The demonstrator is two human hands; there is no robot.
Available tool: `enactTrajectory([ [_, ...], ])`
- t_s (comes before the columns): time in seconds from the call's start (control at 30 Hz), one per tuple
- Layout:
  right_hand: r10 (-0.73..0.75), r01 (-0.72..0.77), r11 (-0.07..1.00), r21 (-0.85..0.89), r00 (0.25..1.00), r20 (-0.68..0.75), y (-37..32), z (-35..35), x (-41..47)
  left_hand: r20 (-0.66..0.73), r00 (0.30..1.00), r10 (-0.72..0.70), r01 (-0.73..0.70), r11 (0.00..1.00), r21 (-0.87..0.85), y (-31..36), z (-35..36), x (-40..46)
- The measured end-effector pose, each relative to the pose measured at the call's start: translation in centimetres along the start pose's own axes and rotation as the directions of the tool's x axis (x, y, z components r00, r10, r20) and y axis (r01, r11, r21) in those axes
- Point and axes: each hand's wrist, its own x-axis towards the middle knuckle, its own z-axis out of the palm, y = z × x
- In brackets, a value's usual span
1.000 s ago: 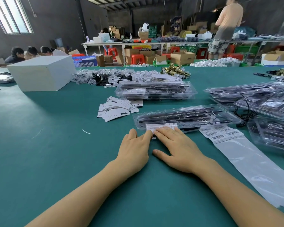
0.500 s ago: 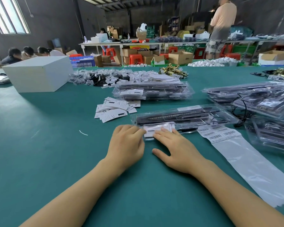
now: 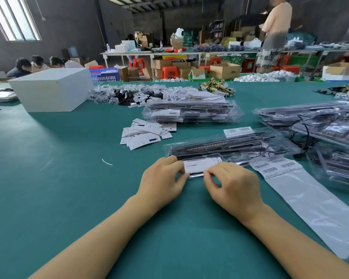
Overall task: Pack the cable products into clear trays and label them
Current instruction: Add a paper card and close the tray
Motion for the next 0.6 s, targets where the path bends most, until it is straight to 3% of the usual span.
enactTrajectory([
  [0.13,0.378,-0.393,0.913,0.114,0.917,0.131,1.1,0.3,0.3,0.026,0.999,0.031,-0.031,0.999,0.007,-0.1,0.0,-0.1],
  [0.2,0.463,-0.498,0.846,0.189,0.863,0.2,1.9,0.4,0.4,0.034,0.999,0.038,-0.039,0.999,0.005,-0.3,-0.1,-0.1],
  [0.3,0.469,-0.519,0.823,0.232,0.851,0.238,2.0,0.4,0.5,0.035,0.998,0.055,-0.056,0.998,0.011,-0.3,0.0,-0.1],
  [0.43,0.419,-0.478,0.866,0.151,0.855,0.305,1.7,0.3,0.4,0.074,0.986,0.149,-0.155,0.985,0.08,-0.3,-0.3,0.0],
  [0.6,0.409,-0.459,0.879,0.127,0.864,0.294,1.5,0.3,0.4,0.151,0.972,0.177,-0.193,0.977,0.095,-1.0,-0.4,0.5],
])
